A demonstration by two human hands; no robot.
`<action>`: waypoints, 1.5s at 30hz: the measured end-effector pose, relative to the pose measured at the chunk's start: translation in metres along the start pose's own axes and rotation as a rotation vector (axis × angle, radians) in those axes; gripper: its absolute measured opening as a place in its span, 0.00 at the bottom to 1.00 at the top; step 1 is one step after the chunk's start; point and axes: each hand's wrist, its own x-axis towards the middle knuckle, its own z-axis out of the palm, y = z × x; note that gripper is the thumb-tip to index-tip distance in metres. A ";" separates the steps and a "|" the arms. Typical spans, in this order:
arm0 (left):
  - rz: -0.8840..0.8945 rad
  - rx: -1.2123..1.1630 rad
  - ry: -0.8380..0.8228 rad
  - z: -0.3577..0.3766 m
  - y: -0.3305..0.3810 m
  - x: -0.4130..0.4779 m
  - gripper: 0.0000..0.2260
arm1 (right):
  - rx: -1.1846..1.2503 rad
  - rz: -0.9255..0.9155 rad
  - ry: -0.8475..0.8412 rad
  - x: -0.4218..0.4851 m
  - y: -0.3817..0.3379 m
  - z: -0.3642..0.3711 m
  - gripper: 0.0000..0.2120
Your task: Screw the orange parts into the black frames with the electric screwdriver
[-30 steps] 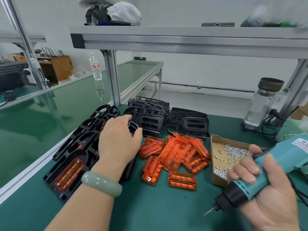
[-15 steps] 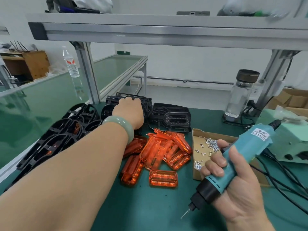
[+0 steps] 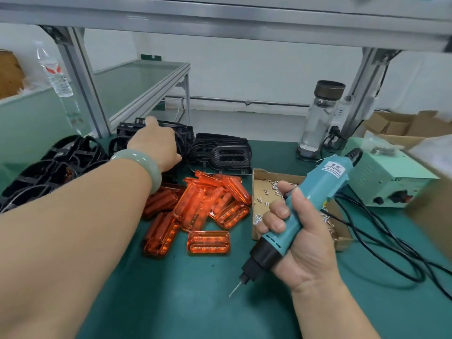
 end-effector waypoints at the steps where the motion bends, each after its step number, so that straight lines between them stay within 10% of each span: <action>1: 0.010 0.007 0.022 0.000 -0.001 0.000 0.23 | 0.001 0.005 0.003 0.000 0.000 0.000 0.12; 15: -0.008 -0.008 -0.166 -0.008 -0.001 0.001 0.14 | 0.022 0.017 0.016 0.003 0.001 -0.006 0.13; 29: -0.160 -0.638 -0.078 -0.062 -0.002 -0.013 0.23 | 0.027 0.011 0.026 0.005 -0.002 -0.007 0.13; 38: 0.018 -0.540 0.189 -0.079 -0.008 -0.067 0.12 | 0.057 -0.032 0.057 0.003 -0.011 -0.007 0.10; 45: -0.101 -1.133 0.210 -0.053 -0.027 -0.115 0.13 | 0.092 -0.080 0.027 0.000 -0.022 -0.011 0.08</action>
